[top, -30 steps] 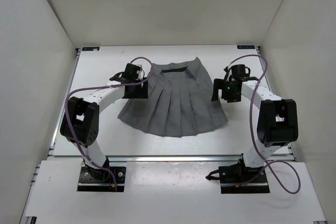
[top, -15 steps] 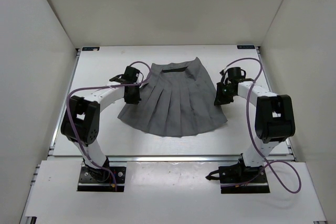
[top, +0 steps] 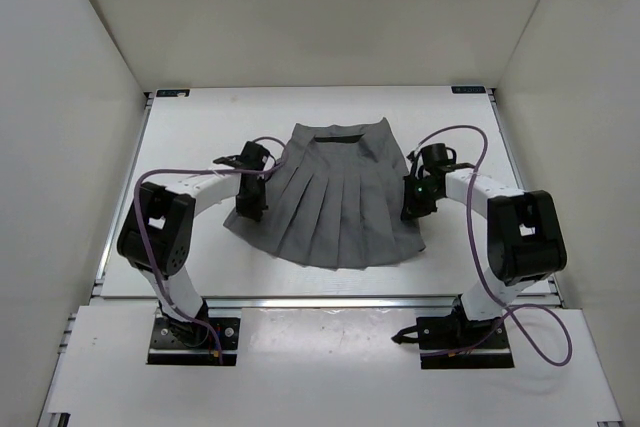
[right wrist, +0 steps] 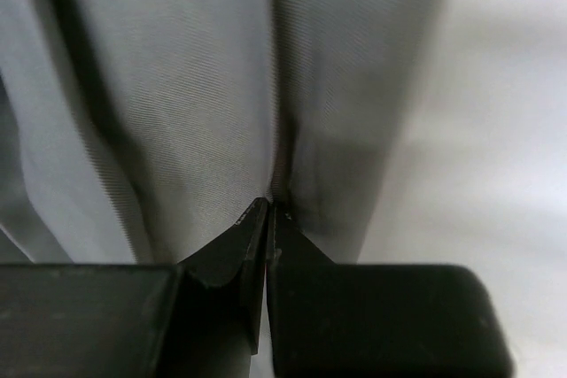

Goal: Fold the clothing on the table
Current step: Flatten the skirt out, then fold the skirt

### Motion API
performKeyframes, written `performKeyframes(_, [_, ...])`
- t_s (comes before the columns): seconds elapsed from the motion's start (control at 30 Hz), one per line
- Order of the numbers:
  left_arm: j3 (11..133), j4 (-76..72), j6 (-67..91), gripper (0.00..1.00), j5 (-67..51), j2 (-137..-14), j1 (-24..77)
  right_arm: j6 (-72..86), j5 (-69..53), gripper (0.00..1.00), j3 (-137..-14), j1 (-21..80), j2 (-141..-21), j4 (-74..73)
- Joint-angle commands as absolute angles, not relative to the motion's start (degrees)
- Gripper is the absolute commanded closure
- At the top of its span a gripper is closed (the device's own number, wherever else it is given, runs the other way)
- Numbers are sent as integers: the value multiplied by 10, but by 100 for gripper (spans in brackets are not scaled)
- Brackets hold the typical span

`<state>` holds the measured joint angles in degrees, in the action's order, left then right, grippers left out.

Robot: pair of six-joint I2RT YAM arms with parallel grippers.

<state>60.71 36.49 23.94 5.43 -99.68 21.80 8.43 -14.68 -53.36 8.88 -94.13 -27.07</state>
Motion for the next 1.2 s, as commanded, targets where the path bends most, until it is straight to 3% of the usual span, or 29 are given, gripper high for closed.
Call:
performKeyframes(0.0, [571,379,260,100,60,-933,229,101,-163,100,-513,112,-906,-280])
performKeyframes(0.27, [573,432,263,100,68,-844,214,132,-167,99,-530,149,-844,-315])
performKeyframes(0.3, [583,421,258,100,62,-832,211,128,-170,91,-535,141,-841,-317])
performKeyframes(0.33, [588,407,251,94,51,-823,207,125,-177,75,-544,129,-832,-317])
performKeyframes(0.37, [599,392,244,85,47,-822,205,121,-190,67,-560,110,-828,-310])
performKeyframes(0.43, [621,340,228,50,18,-838,200,113,-203,38,-575,84,-824,-278])
performKeyframes(0.47, [643,328,212,42,14,-848,197,99,-205,33,-588,68,-823,-271])
performKeyframes(0.53, [681,282,184,9,-17,-895,198,79,-199,21,-607,48,-830,-238])
performKeyframes(0.57, [703,271,166,3,-31,-910,198,72,-193,19,-626,35,-841,-234])
performKeyframes(0.7, [756,164,156,2,-88,-993,176,54,-213,15,-698,1,-908,-189])
performKeyframes(0.83, [758,37,168,2,-129,-1042,169,74,-277,18,-778,-22,-1020,-171])
performKeyframes(0.97, [805,9,174,4,-163,-1112,164,76,-298,19,-823,-4,-1092,-146])
performKeyframes(1.17, [889,13,185,7,-190,-1211,152,19,-265,17,-993,46,-1237,-200])
